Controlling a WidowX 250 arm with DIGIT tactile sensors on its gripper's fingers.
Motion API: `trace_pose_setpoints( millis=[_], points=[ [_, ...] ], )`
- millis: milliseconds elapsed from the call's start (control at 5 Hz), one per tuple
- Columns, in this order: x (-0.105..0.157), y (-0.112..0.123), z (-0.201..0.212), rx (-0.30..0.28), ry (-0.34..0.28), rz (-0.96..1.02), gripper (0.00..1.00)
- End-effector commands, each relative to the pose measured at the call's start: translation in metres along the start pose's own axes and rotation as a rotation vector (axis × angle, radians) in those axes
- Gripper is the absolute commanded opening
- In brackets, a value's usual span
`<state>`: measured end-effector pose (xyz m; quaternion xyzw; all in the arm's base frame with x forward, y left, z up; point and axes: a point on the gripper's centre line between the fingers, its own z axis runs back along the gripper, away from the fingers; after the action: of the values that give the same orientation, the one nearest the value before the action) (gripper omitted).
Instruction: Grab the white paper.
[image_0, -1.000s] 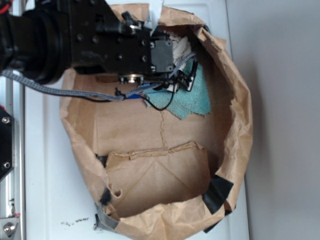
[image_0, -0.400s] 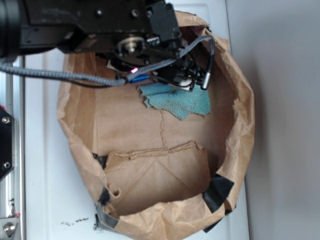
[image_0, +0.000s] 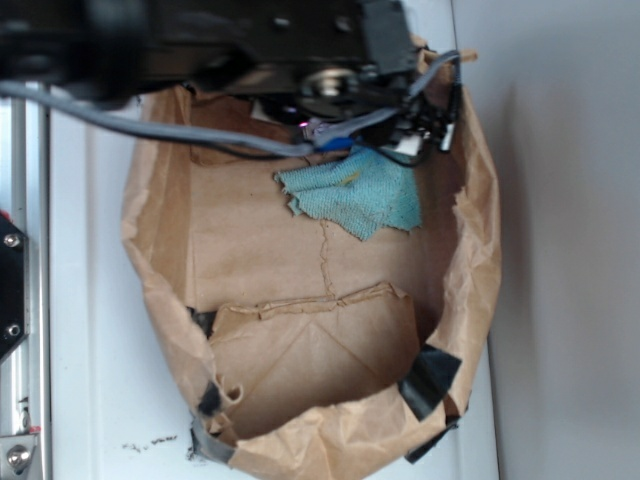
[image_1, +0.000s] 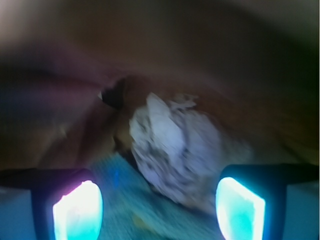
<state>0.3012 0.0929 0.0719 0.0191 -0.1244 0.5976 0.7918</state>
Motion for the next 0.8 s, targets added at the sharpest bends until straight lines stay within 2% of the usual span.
trace_pose_setpoints(
  millis=[0,200,400,600],
  points=[
    [0.019,-0.016,-0.012,0.014,-0.094,0.036,1.00],
    [0.015,-0.015,-0.023,0.055,-0.109,0.005,1.00],
    [0.019,-0.013,-0.023,0.045,-0.112,-0.003,1.00],
    [0.015,-0.013,-0.022,0.018,-0.072,-0.006,1.00]
  ],
)
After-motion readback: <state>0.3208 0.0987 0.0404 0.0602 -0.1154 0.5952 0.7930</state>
